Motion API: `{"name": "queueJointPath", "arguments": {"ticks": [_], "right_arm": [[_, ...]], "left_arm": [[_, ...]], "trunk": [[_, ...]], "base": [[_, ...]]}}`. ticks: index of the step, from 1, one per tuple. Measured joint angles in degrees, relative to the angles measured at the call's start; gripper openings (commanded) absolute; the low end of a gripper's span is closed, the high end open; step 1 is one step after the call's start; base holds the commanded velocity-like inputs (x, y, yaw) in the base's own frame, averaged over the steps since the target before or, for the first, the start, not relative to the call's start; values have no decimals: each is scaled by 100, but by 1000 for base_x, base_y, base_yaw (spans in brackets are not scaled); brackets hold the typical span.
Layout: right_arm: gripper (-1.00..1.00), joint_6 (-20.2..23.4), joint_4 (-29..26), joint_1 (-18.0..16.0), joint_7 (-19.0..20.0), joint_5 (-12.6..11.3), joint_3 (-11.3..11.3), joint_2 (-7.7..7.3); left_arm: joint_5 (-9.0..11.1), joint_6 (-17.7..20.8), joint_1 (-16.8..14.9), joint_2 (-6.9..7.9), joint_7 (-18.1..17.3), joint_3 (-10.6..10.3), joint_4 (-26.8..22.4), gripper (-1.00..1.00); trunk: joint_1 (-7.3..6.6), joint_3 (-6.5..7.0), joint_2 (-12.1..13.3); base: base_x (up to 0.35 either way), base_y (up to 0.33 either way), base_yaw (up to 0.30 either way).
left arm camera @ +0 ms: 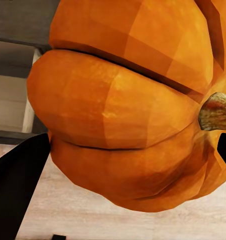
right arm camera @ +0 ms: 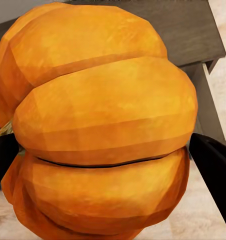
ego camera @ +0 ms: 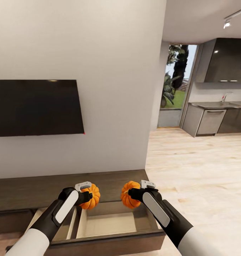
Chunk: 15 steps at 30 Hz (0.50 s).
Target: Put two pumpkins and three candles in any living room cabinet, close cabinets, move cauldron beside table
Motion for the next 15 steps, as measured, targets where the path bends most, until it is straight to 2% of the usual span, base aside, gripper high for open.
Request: {"name": "queueJointPath", "arguments": {"ticks": [5, 12, 15], "right_arm": [[-100, 4, -2, 0, 2, 10, -1, 0], [-100, -21, -106, 0, 40, 23, 8, -6], [-100, -12, -143, -1, 22, 31, 13, -8]], "left_arm": [[9, -4, 0, 4, -2, 11, -18, -100], [8, -2, 0, -6, 1, 25, -33, -100], [18, -5, 1, -8, 3, 26, -35, -100]], "trunk": [[0, 0, 0], [1, 0, 0], [1, 0, 0]], "base": [[101, -66, 0], [15, -7, 0], [1, 0, 127]]}}
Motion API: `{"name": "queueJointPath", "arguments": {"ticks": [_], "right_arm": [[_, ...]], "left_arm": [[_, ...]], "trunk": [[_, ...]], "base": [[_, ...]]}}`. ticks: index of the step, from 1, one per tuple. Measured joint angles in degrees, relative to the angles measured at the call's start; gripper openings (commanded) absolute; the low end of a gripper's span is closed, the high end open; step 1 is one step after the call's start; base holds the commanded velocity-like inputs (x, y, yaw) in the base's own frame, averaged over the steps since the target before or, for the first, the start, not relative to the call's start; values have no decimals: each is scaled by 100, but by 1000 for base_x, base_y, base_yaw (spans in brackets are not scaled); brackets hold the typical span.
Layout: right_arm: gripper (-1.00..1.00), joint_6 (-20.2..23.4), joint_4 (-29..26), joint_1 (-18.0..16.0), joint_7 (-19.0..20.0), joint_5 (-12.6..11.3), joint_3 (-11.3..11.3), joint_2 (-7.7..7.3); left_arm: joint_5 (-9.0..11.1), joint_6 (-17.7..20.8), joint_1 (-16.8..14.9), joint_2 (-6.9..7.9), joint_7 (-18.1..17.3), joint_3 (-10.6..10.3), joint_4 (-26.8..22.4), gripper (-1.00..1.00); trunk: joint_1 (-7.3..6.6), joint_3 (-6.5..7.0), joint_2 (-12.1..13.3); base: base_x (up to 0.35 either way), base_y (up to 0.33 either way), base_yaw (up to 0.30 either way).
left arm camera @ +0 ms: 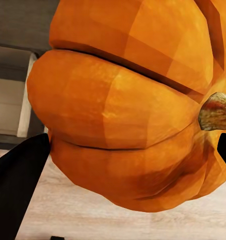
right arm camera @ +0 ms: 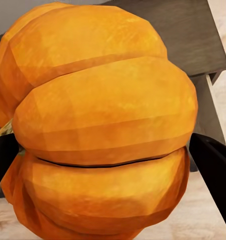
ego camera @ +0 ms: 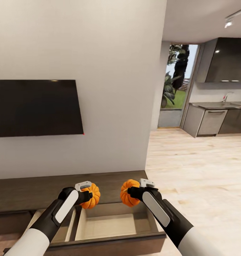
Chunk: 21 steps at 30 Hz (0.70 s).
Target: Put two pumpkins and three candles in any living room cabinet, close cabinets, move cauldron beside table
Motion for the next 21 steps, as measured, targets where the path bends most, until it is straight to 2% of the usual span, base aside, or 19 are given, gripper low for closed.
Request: {"name": "queueJointPath", "arguments": {"ticks": [6, 21], "right_arm": [[-100, -2, -18, 1, 6, -12, 12, -1], [-100, -1, -24, 0, 39, -11, 19, -1]], "left_arm": [[-19, 6, -1, 0, 4, 0, 1, -100], [-13, 4, -1, 0, 3, -1, -4, -100]], "trunk": [[0, 0, 0], [-1, 0, -1]], "base": [[0, 0, 136], [43, -60, 3]]}}
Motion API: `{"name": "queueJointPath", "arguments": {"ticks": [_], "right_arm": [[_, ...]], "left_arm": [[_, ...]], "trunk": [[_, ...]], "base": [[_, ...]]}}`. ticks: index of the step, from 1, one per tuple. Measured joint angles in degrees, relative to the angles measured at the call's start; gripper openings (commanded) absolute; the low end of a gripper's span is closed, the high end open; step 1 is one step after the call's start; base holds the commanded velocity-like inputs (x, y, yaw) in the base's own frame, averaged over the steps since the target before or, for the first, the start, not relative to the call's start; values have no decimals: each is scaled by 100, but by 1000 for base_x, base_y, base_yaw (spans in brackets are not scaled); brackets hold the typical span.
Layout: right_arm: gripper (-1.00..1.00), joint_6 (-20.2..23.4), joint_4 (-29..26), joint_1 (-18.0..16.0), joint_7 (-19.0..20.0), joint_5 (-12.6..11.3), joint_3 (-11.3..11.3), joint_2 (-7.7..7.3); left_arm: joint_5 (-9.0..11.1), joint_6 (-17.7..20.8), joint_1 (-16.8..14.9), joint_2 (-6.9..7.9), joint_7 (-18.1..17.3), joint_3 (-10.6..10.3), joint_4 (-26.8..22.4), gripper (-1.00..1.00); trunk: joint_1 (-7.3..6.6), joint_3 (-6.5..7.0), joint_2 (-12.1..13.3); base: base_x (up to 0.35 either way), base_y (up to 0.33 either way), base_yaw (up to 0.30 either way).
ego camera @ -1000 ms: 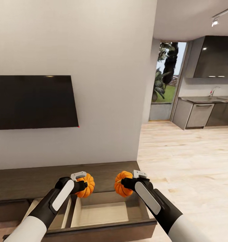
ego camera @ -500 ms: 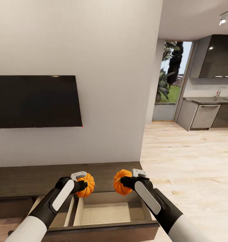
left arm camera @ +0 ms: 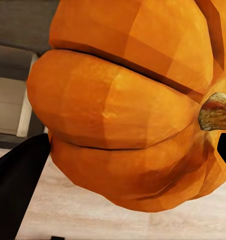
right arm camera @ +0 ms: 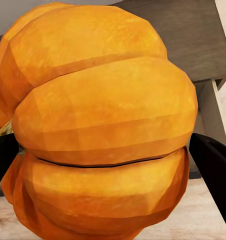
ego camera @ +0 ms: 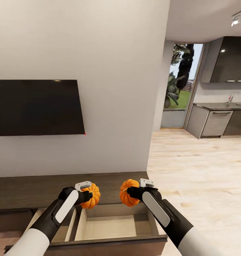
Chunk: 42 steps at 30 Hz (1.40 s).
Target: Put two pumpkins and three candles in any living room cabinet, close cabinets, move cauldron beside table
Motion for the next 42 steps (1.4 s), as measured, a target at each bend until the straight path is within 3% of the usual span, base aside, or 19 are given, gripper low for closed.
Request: {"name": "queueJointPath", "arguments": {"ticks": [28, 38, 40, 42], "right_arm": [[-100, -3, 0, 1, 1, 6, 31, 0], [-100, 25, 8, 1, 4, 5, 22, 0], [-100, 160, 17, 2, -8, -26, 3, -1], [-100, 559, 35, 4, -26, -64, -23, 3]], "left_arm": [[-11, -5, 0, -1, 24, 0, -14, -100], [-14, -5, 0, -9, 63, -13, -17, -100], [-18, -3, 0, -11, 68, -19, 2, -100], [-3, 2, 1, -28, 69, -29, 25, -100]], "trunk": [[1, 0, 0], [221, -180, -400], [265, -216, -480], [308, -253, -561]], "base": [[78, 0, 42], [0, 0, 0], [0, 0, 0], [0, 0, 0]]}}
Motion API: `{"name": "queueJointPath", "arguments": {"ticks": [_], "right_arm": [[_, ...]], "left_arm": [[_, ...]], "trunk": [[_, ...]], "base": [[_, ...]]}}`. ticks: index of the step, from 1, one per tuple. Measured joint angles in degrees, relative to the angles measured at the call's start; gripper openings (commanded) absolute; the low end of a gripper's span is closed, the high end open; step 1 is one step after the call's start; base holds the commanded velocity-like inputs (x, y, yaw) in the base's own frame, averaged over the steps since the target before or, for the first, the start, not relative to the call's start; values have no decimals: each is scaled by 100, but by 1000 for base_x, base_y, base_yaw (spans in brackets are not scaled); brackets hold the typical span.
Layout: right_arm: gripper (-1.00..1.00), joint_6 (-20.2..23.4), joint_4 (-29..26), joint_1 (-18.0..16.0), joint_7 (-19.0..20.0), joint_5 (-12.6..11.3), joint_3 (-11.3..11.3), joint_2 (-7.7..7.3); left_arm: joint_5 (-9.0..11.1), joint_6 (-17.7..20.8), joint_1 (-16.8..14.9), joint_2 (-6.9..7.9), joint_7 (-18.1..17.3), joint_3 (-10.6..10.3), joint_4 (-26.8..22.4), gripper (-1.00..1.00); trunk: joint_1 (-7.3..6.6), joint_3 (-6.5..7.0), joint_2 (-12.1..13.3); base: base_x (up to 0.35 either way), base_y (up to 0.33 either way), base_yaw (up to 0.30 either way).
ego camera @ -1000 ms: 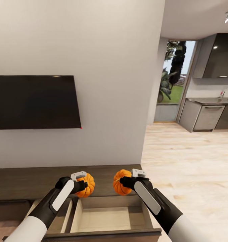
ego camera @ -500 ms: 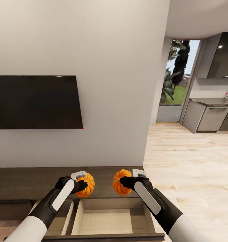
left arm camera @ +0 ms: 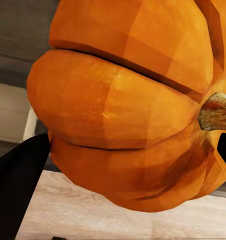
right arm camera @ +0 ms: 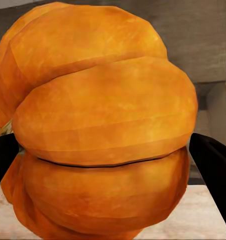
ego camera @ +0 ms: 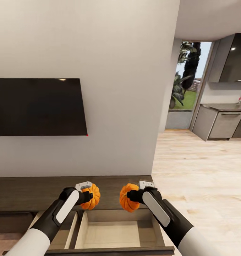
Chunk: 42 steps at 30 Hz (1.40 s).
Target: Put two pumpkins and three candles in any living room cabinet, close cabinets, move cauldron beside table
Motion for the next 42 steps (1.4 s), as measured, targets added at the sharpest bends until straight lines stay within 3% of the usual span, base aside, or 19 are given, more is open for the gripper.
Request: {"name": "queueJointPath", "arguments": {"ticks": [6, 11, 15, 26, 30, 33, 42], "right_arm": [[-100, 589, 46, -46, -14, -4, -16, 5], [-100, 780, 82, -101, -16, -21, -17, 6], [-100, 815, 94, -108, -13, -23, -21, 6], [-100, 891, 246, -117, -12, -28, -19, 6], [-100, 898, 255, -117, -18, -28, -18, 6], [-100, 899, 261, -118, -19, -23, -19, 6], [-100, 903, 282, -118, -21, -34, 3, 53]], "left_arm": [[25, 17, 0, -51, 2, -19, 22, -100], [47, 38, 0, -110, -14, -31, 24, -100], [39, 45, 1, -266, -18, -68, 24, -100], [-37, 23, 11, -321, -48, -472, 727, -100], [-25, -39, 11, -517, -34, -672, 1008, -100], [-65, -40, 20, -579, -26, -773, 1161, -100], [-74, -539, 18, -605, -75, -848, 1533, -100]], "trunk": [[132, -107, -241], [242, -197, -442], [330, -269, -603], [572, -468, -1045], [660, -540, -1206], [726, -594, -1326], [924, -755, -1688]], "base": [[0, 0, 0], [0, 0, 0], [0, 0, 0], [0, 0, 0], [0, 0, 0], [0, 0, 0], [0, 0, 0]]}}
